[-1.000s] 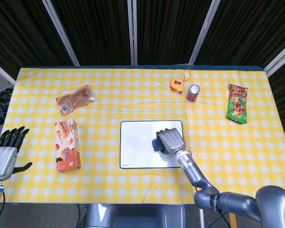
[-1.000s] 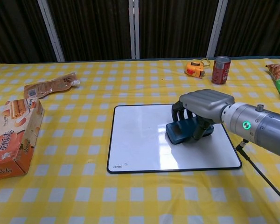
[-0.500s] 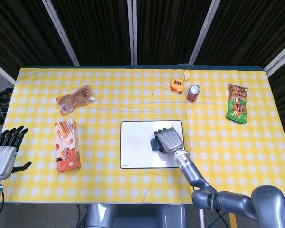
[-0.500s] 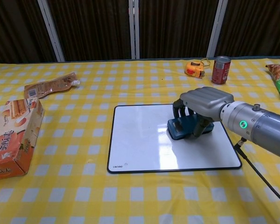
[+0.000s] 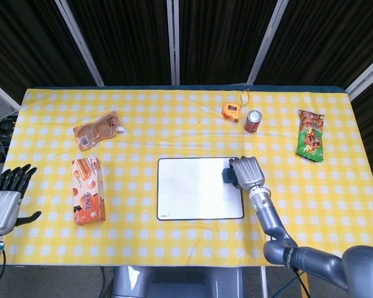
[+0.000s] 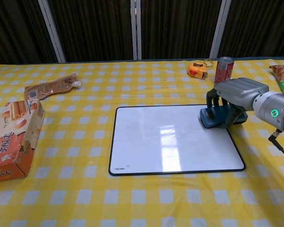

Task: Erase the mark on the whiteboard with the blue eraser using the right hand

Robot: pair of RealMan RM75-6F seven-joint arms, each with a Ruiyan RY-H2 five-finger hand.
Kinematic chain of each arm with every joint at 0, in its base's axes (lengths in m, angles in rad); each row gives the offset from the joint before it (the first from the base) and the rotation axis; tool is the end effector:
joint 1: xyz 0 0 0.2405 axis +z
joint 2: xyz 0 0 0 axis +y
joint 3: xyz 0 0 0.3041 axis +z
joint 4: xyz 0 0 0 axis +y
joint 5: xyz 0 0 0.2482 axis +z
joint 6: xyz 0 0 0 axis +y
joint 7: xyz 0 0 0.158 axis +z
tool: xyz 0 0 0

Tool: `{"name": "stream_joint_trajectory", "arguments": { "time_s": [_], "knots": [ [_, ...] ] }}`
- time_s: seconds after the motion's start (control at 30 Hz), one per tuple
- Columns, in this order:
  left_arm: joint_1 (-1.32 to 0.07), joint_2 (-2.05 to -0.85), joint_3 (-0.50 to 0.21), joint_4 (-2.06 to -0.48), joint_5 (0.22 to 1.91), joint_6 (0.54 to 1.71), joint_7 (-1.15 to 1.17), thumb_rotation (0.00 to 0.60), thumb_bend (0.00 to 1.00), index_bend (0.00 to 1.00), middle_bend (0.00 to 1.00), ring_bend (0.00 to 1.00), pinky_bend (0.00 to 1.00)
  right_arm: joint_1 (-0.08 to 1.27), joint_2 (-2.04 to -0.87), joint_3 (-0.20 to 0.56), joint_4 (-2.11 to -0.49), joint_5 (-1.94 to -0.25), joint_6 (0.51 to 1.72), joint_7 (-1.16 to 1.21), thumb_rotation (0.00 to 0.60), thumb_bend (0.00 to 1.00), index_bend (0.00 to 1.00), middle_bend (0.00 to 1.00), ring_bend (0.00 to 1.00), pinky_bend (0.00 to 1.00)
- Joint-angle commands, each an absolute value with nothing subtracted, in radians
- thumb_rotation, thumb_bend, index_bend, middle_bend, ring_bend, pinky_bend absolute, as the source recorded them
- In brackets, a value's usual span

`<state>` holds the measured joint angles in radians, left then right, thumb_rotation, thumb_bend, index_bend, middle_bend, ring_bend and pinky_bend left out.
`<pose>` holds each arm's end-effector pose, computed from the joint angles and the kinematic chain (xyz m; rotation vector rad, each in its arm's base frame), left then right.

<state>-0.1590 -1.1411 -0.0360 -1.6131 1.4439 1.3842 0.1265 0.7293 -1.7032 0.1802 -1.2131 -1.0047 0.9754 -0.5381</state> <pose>-0.3661 0.2247 0.1229 -1.4820 -0.8843 -0.7879 -0.2271 -0.4186 -0.0880 1.7753 -0.8163 0.6845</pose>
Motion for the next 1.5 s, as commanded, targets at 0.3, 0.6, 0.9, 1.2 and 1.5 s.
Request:
{"name": "stream_joint_trajectory", "arguments": {
  "time_s": [0.3, 0.6, 0.9, 1.2, 1.5],
  "knots": [
    [-0.157, -1.139, -0.033, -1.618, 1.455, 1.392, 0.125, 0.6, 0.0, 0.0, 0.0, 0.0, 0.0, 0.729, -1.725, 0.132, -1.309, -1.104, 0.996, -0.542, 0.6, 0.18, 0.83, 0.7, 0.72, 0.74],
    [-0.151, -1.133, -0.028, -1.624, 1.47, 1.405, 0.116, 0.6, 0.0, 0.0, 0.0, 0.0, 0.0, 0.694, -1.642, 0.138, -1.394, -1.121, 1.061, -0.562, 0.6, 0.18, 0.83, 0.7, 0.72, 0.74],
    [-0.148, -1.137, -0.02, -1.635, 1.491, 1.417, 0.142, 0.6, 0.0, 0.0, 0.0, 0.0, 0.0, 0.644, -1.553, 0.124, -1.411, -1.129, 1.085, -0.519, 0.6, 0.18, 0.82, 0.68, 0.7, 0.71],
    [-0.145, -1.144, -0.014, -1.645, 1.509, 1.427, 0.169, 0.6, 0.0, 0.0, 0.0, 0.0, 0.0, 0.604, -1.533, 0.114, -1.358, -1.1, 1.065, -0.468, 0.6, 0.17, 0.74, 0.56, 0.59, 0.55],
    [-0.141, -1.143, -0.011, -1.648, 1.518, 1.435, 0.173, 0.6, 0.0, 0.0, 0.0, 0.0, 0.0, 0.587, -1.514, 0.103, -1.359, -1.058, 1.022, -0.473, 0.6, 0.13, 0.42, 0.25, 0.23, 0.16]
  ]
}}
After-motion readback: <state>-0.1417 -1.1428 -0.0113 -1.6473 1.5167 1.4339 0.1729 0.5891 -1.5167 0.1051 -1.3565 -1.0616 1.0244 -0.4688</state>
